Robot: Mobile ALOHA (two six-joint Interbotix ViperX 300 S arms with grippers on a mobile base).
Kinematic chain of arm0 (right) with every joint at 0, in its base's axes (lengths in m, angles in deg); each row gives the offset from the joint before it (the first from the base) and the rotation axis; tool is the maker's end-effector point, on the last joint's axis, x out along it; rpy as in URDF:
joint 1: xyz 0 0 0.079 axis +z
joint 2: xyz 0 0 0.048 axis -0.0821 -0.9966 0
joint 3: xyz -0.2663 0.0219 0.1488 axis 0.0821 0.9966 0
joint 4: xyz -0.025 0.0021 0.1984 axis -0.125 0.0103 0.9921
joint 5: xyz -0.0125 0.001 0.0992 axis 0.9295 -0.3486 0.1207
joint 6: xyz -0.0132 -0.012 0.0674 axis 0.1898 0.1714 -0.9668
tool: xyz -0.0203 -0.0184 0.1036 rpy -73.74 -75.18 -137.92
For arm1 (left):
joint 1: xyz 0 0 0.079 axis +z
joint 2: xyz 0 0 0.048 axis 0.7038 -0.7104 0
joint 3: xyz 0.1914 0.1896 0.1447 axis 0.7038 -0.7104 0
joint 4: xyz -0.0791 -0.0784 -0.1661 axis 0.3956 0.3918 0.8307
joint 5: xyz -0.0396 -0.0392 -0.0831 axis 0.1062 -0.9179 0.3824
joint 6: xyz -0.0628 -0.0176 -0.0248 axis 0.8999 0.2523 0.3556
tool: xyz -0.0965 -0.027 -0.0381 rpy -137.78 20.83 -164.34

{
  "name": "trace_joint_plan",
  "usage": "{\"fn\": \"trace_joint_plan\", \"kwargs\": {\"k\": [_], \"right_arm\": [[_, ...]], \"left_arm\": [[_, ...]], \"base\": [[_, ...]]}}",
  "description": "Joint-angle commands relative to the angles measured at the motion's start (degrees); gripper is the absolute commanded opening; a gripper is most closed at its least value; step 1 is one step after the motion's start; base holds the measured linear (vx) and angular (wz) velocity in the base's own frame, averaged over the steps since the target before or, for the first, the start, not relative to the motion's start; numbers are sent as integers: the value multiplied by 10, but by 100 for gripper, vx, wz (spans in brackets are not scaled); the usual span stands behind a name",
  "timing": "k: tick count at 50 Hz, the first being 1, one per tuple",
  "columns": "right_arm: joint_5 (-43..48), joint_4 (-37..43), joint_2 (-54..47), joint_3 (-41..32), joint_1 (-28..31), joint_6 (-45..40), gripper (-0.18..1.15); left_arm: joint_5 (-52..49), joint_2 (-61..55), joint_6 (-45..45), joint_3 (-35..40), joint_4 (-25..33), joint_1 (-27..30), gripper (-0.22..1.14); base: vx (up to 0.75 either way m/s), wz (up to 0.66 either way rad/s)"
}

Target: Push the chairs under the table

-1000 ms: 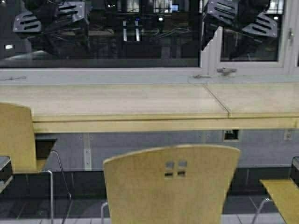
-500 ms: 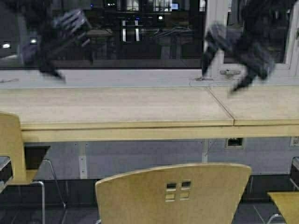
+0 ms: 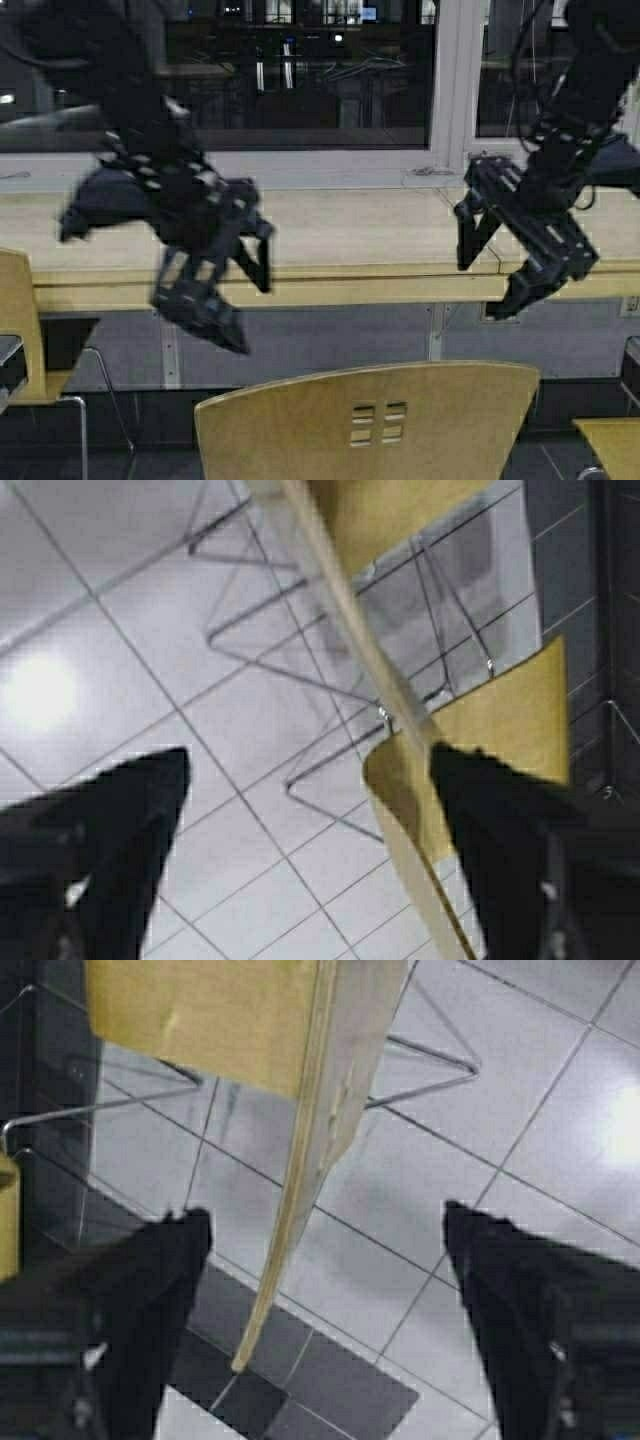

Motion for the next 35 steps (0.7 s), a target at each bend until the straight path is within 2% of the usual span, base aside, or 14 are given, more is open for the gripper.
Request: {"fn": "trace_joint_plan", "kwargs": {"k": [1,18,35], "right_arm": [[19,17,-31,-28,3,-1,100],[39,22,-83,-81,3,0,100],[47,25,-166,-127,3,0,100]], "left_arm": [[41,-32,15,28,46,-22,102],[104,-71,31,43,49,-22,102],[104,-163,56,105,47,-10,102]], "base": [[-1,0],[-1,1],[-1,1]]}}
